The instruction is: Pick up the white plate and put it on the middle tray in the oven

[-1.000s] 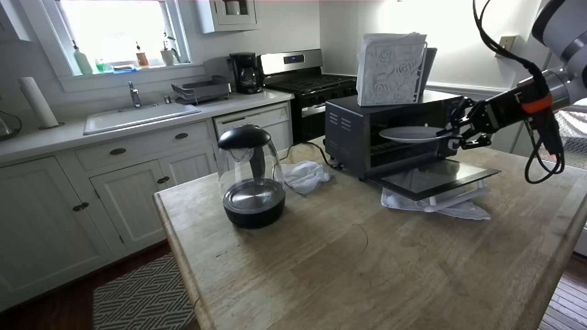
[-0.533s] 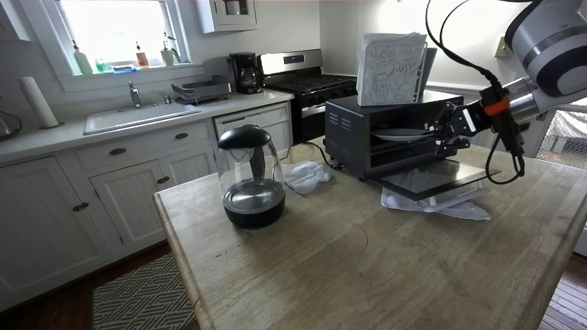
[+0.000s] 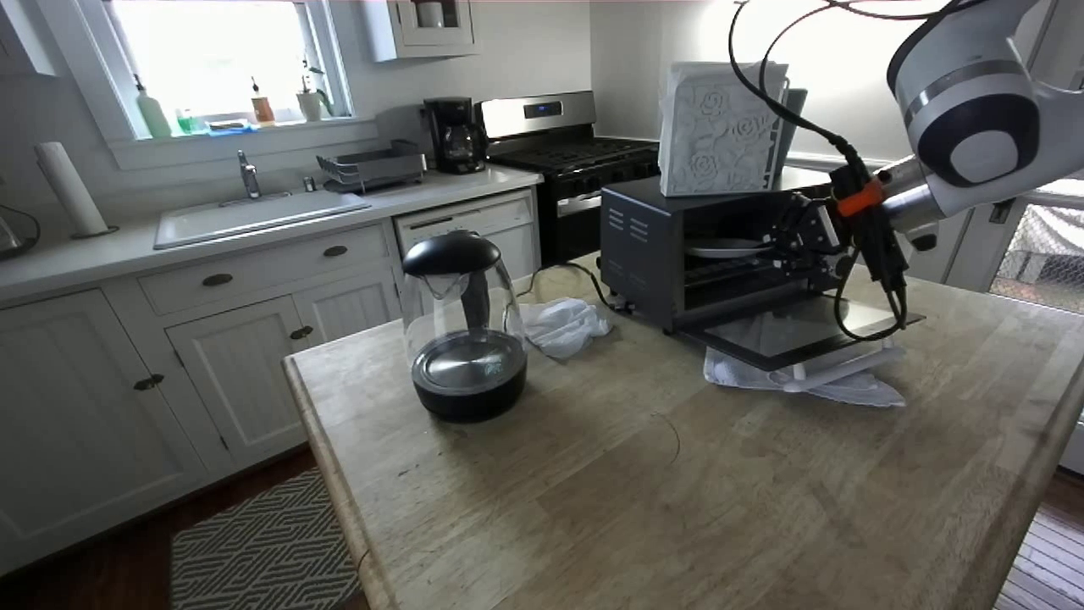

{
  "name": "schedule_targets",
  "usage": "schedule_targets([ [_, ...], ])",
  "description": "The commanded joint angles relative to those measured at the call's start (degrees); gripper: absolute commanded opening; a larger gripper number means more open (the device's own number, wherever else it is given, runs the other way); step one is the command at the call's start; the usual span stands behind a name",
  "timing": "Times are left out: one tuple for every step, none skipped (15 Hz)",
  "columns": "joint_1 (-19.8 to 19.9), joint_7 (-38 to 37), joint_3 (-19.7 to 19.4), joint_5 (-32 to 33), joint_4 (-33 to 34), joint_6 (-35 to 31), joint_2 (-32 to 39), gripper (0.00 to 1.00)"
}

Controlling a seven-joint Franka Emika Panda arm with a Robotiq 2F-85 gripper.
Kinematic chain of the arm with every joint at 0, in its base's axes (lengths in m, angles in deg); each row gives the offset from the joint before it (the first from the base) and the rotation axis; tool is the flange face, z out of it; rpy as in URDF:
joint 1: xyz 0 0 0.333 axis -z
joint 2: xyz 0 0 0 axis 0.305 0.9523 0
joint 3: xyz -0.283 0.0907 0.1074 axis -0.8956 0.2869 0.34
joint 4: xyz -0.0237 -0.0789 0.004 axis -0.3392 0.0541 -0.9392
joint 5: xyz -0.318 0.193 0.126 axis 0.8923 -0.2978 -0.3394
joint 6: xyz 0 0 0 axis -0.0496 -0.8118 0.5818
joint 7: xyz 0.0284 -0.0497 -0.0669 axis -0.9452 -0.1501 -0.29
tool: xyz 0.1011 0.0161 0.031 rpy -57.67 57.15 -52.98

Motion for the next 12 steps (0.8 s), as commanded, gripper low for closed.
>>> schedule_targets([
  [-2.06, 2.01, -0.01, -5.70, 3.48, -3.64, 2.59, 0.02],
  [-2.51, 2.53, -0.12, -6.60, 3.90, -4.24, 2.95, 0.02],
  [-2.92, 3.05, -0.25, -7.29, 4.28, -4.83, 3.23, 0.02],
  [-3.18, 3.22, -0.33, -7.62, 4.58, -5.17, 3.51, 0.02],
  [-3.40, 3.54, -0.41, -8.02, 4.78, -5.44, 3.71, 0.02],
  [-3.55, 3.68, -0.47, -8.11, 4.84, -5.70, 3.88, 0.14],
  [-3.57, 3.46, -0.51, -7.83, 4.63, -5.78, 3.81, 0.36],
  [-3.62, 3.74, -0.61, -7.99, 4.58, -5.88, 3.87, 0.39],
  [-3.60, 3.39, -0.68, -7.58, 4.50, -5.91, 3.85, 0.39],
  [-3.53, 3.27, -0.76, -7.37, 4.39, -5.73, 3.75, 0.45],
  [-3.49, 3.20, -0.84, -7.26, 4.21, -5.70, 3.58, 0.51],
  [-3.47, 3.26, -0.87, -7.17, 3.95, -5.61, 3.35, 0.58],
])
